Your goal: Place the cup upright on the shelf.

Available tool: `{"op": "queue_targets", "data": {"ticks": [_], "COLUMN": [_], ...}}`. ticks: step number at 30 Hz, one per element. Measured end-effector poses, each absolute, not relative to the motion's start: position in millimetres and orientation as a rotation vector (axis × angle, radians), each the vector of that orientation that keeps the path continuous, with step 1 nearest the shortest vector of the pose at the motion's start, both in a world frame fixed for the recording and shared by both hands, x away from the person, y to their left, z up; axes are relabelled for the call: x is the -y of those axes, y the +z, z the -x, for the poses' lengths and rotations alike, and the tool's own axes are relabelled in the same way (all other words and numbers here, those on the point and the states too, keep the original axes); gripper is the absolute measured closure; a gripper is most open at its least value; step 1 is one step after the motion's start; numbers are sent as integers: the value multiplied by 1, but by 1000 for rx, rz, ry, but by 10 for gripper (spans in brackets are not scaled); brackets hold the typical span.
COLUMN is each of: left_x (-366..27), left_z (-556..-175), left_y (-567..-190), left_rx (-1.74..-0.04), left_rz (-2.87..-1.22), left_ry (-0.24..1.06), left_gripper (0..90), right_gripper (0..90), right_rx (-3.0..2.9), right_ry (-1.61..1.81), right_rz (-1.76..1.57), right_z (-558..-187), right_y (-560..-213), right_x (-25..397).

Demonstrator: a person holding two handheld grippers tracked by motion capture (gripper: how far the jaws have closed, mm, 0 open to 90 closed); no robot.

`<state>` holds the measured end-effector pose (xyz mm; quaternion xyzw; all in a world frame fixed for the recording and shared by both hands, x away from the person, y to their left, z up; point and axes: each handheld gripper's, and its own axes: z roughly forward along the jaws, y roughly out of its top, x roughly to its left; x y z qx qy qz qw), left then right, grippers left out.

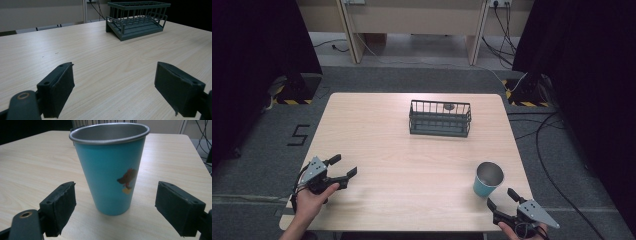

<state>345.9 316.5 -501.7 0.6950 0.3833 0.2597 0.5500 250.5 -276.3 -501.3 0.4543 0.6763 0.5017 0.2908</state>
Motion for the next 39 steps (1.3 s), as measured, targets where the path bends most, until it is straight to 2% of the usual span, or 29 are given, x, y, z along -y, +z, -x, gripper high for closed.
{"op": "queue_targets", "data": {"ticks": [39], "left_x": [-316], "left_z": [-346], "left_y": [-501], "left_rx": [-901], "left_rz": [-1646], "left_ry": [610], "left_gripper": [150], "right_gripper": [154], "right_rx": [-1867], "right_ry": [1335], "right_rz": [-1166], "right_z": [-307], "right_y": [-497], "right_x": [248]}}
